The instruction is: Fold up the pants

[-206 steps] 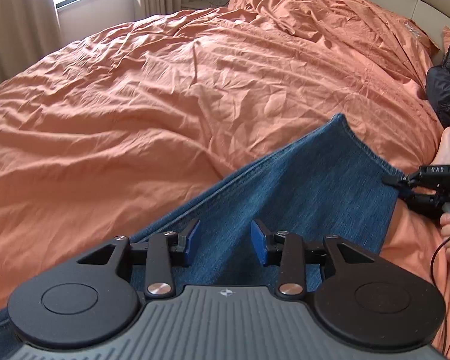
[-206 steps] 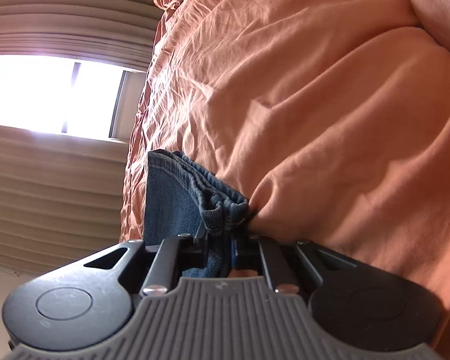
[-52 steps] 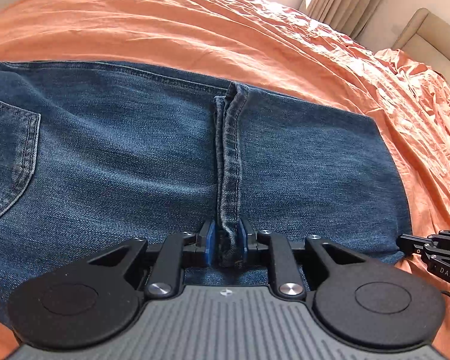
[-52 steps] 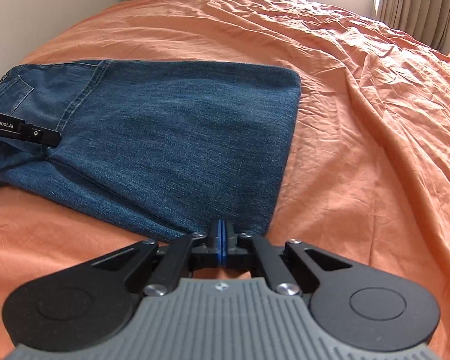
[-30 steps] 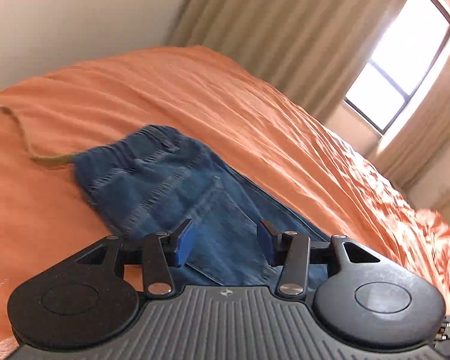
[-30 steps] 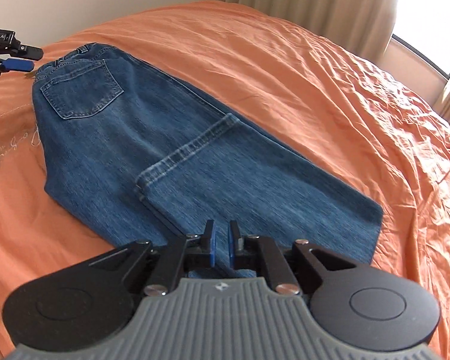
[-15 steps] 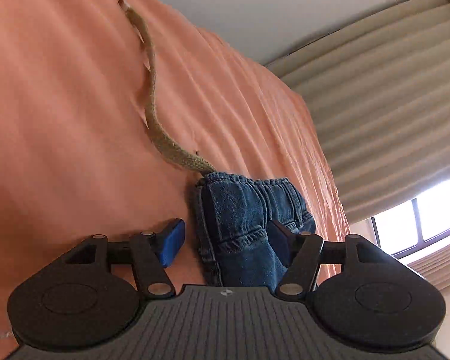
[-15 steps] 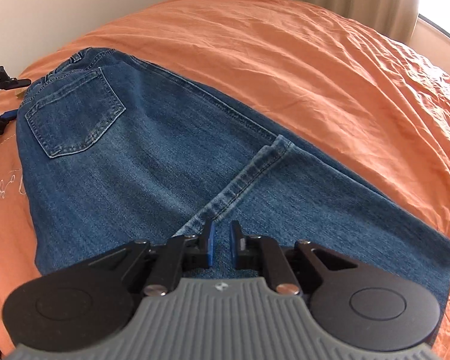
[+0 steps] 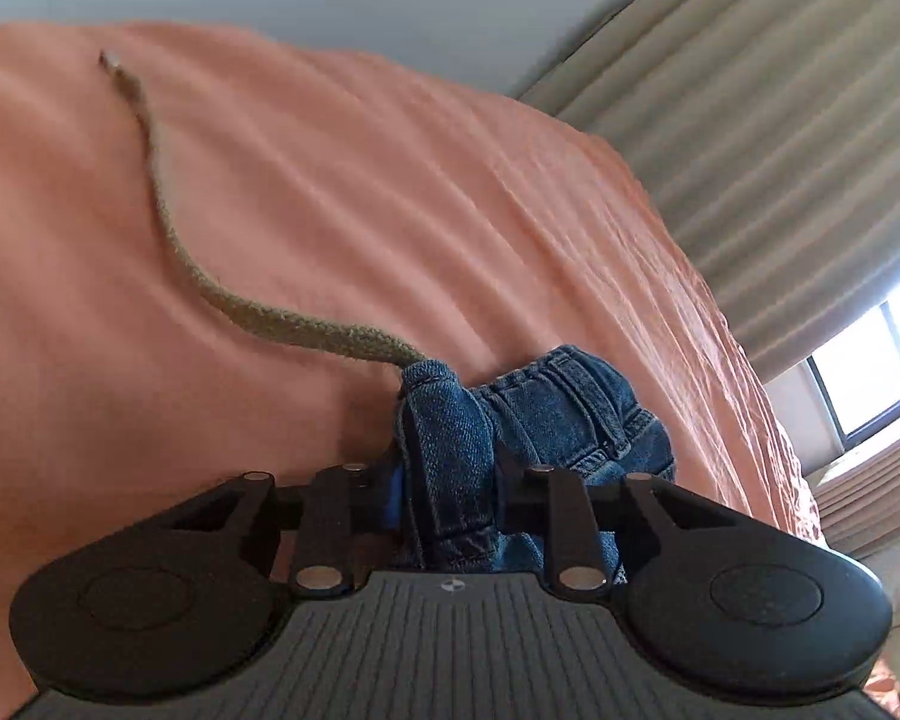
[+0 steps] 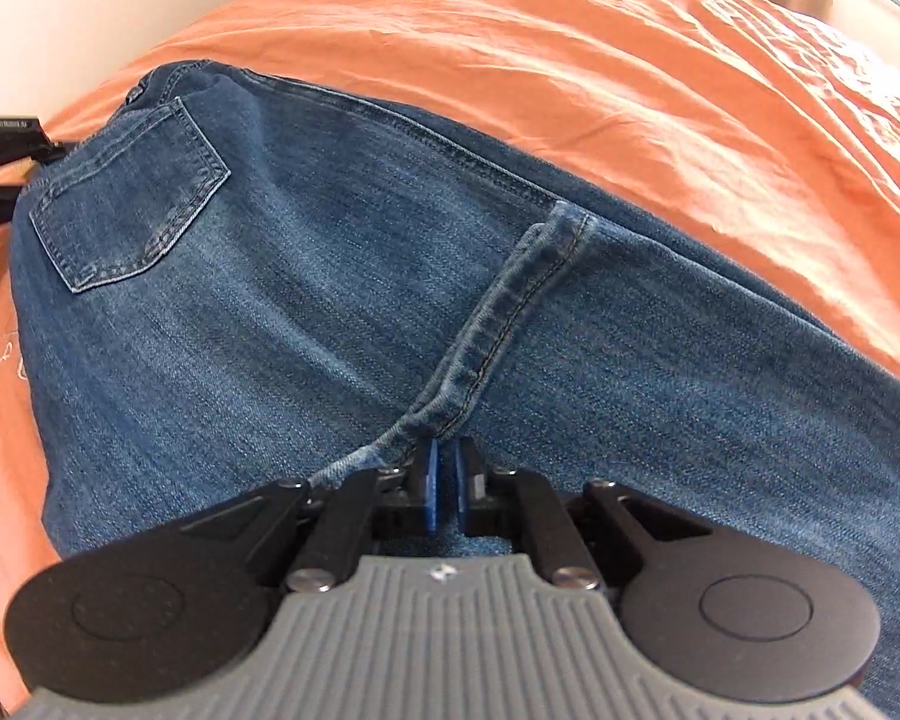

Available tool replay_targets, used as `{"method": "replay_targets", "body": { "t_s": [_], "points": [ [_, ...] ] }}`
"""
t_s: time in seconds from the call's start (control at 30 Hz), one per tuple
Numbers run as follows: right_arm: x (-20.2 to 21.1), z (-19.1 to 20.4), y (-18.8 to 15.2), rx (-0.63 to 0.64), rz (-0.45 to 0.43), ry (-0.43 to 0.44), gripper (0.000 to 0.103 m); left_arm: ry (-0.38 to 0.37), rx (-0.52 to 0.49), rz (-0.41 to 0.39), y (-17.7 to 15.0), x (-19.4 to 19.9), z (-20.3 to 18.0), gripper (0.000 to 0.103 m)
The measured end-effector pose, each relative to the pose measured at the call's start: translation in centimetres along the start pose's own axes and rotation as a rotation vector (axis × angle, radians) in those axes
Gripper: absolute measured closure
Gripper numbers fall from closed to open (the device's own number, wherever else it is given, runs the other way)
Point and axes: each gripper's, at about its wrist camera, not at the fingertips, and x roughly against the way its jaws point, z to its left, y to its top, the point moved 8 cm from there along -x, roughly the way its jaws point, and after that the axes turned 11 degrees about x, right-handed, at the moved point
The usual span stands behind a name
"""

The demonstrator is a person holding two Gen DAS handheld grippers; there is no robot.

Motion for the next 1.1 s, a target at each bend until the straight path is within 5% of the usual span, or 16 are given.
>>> {"method": "replay_targets", "body": {
  "t_s": [0.2, 0.37, 0.67, 0.93, 1.1],
  "points": [
    [2.8, -0.6, 0.0, -0.093, -0.074, -0.023, 0.102, -0.098, -0.106, -0.058, 0.2, 5.6, -7.4, 0.082],
    [8.0, -1.8, -1.3, -0.135, -0.157, -0.04, 0.102, -0.202, -0.309, -0.087, -3.6, 10.6, -16.2, 0.083],
    [14.7, -4.4, -6.3, -0.214, -0.243, -0.06, 0.102, -0.313, -0.852, -0.114, -22.0, 15.9, -29.0, 0.082],
    [15.7, -6.9, -13.2, -0.298, -0.21, -0.11, 0.102, -0.276, -1.15, 0.076, -39.8, 10.7, -26.7, 0.082],
    [15.3, -7.4, -16.4, -0.341, -0.189, -0.086, 0.102, -0.218, -1.165, 0.265, -43.9, 10.2, -22.0, 0.079]
  ]
}}
